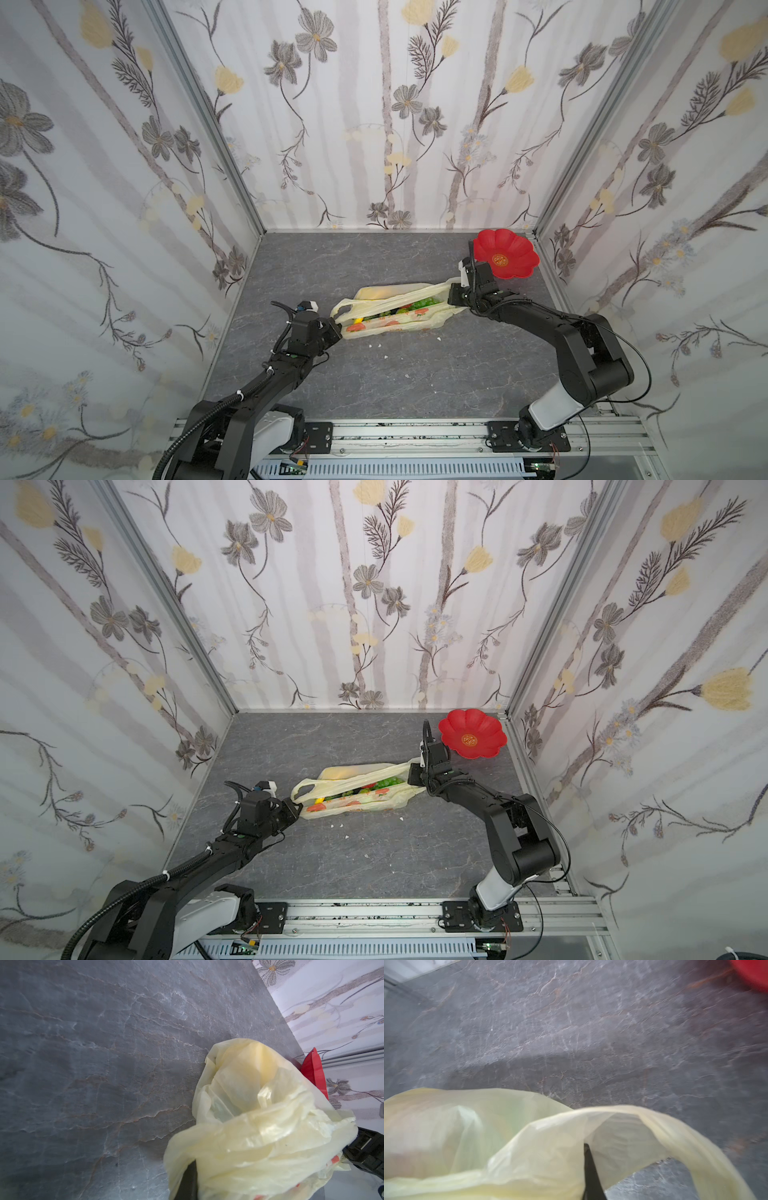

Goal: Take the fake fruits out of the plastic bag

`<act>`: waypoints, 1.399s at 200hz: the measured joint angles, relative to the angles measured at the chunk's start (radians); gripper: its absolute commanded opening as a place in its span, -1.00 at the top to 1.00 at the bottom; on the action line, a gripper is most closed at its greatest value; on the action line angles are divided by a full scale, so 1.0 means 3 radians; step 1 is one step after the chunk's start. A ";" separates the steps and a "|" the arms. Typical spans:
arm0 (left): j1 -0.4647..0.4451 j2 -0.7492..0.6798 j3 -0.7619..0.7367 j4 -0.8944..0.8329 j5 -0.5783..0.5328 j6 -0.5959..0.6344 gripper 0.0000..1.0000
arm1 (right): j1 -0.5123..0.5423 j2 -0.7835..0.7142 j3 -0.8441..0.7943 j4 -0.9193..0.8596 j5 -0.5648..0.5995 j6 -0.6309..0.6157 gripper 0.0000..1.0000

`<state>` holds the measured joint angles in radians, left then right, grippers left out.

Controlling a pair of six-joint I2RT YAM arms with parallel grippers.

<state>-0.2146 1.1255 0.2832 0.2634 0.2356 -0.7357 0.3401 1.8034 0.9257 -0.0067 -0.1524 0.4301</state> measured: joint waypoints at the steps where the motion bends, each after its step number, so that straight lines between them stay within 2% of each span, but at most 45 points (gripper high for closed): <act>1: 0.0000 0.0006 0.0000 0.0000 0.0003 0.0000 1.00 | -0.0008 0.0006 0.0000 0.0008 -0.0022 0.0006 1.00; 14: -0.0006 0.0094 0.0025 -0.0022 0.0024 0.0011 1.00 | -0.0098 0.0086 -0.0008 0.0104 -0.0331 0.0085 1.00; 19: -0.0022 0.0118 0.0046 -0.0045 0.0018 0.0022 0.91 | -0.0120 0.0100 -0.0014 0.0134 -0.0425 0.0132 1.00; 51: -0.0341 0.0048 0.0248 -0.0387 -0.0238 0.0113 -0.03 | -0.0130 0.0031 -0.0025 0.0211 -0.0636 0.0223 1.00; 71: -0.0627 -0.0175 0.0417 -0.0764 -0.0603 0.0161 -0.40 | -0.0113 -0.0070 -0.0025 0.0205 -0.0660 0.0223 1.00; 108: -0.0980 -0.0665 0.0665 -0.1431 -0.1427 0.0168 -0.46 | -0.0023 -0.0117 0.0109 0.0051 -0.0502 0.0168 1.00; 133: -0.1382 -0.0707 0.0973 -0.1733 -0.2021 0.0294 -0.49 | 0.0055 -0.0117 0.0210 -0.0018 -0.0417 0.0112 1.00; 144: -0.1591 -0.0589 0.1132 -0.1793 -0.2253 0.0398 -0.53 | 0.0072 -0.0117 0.0244 -0.0033 -0.0399 0.0106 1.00; 166: -0.2022 -0.0022 0.1478 -0.1793 -0.2544 0.0776 -0.63 | 0.0081 -0.0083 0.0348 -0.0120 -0.0334 0.0107 1.00; 192: -0.2204 0.0529 0.1709 -0.1775 -0.2627 0.1188 -0.71 | 0.0158 0.0015 0.0544 -0.0150 -0.0295 0.0109 1.00; 214: -0.2178 0.0888 0.1874 -0.1710 -0.2653 0.1438 -0.70 | 0.0240 0.0100 0.0696 -0.0155 -0.0271 0.0109 1.00; 233: -0.2054 0.1151 0.2022 -0.1640 -0.2622 0.1542 -0.56 | 0.0277 0.0161 0.0779 -0.0167 -0.0256 0.0109 1.00; 240: -0.1989 0.1236 0.2066 -0.1624 -0.2594 0.1591 -0.46 | 0.0287 0.0182 0.0807 -0.0174 -0.0244 0.0108 1.00; 280: -0.1548 0.1516 0.2211 -0.1521 -0.2235 0.1603 0.54 | 0.0310 0.0388 0.1033 -0.0299 -0.0229 0.0072 1.00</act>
<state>-0.6788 1.5803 0.9466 -0.1928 -0.4351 -0.2546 0.4332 1.9198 1.2354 -0.0963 -0.2211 0.4519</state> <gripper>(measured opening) 0.356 0.048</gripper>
